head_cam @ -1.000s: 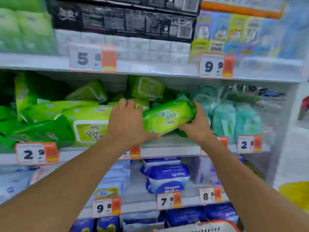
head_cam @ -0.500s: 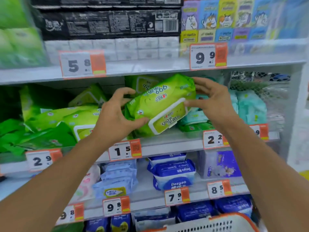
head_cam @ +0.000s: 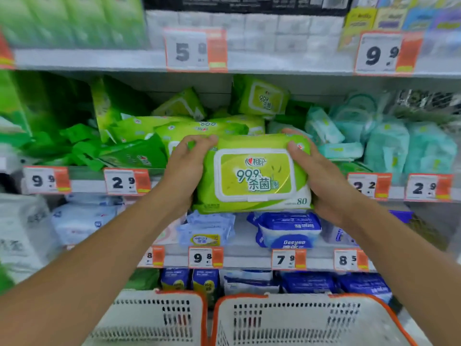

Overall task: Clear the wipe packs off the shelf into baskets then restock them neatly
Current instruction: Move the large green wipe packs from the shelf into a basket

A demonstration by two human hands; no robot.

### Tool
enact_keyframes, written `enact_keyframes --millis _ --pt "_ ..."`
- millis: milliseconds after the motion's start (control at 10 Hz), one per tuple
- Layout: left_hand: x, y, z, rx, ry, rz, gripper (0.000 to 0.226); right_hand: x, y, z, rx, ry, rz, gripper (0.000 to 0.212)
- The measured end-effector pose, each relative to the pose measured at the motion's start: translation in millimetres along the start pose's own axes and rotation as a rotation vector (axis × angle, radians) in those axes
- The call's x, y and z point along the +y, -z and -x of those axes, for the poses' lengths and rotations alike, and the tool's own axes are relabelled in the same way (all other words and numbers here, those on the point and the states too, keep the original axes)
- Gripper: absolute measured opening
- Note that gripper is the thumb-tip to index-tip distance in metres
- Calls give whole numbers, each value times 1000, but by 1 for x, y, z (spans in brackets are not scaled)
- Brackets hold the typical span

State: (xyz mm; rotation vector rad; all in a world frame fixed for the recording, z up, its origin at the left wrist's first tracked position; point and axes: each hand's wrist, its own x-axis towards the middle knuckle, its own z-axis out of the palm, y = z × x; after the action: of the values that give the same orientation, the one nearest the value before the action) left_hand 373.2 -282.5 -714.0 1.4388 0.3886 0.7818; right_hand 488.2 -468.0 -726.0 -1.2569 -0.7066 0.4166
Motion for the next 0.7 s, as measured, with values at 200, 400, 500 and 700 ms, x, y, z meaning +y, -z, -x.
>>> enact_keyframes --millis 200,400,500,700 --pt "-116 115 40 58 393 -201 39 128 -75 33 -63 -273 305 28" --pt "-216 224 109 166 750 -526 24 295 -160 92 -214 -904 328 105" --pt "-236 254 120 132 810 -788 27 344 -190 112 -117 -1000 422 67" --pt "-170 198 69 -51 400 -683 20 242 -187 54 -64 -676 394 10"
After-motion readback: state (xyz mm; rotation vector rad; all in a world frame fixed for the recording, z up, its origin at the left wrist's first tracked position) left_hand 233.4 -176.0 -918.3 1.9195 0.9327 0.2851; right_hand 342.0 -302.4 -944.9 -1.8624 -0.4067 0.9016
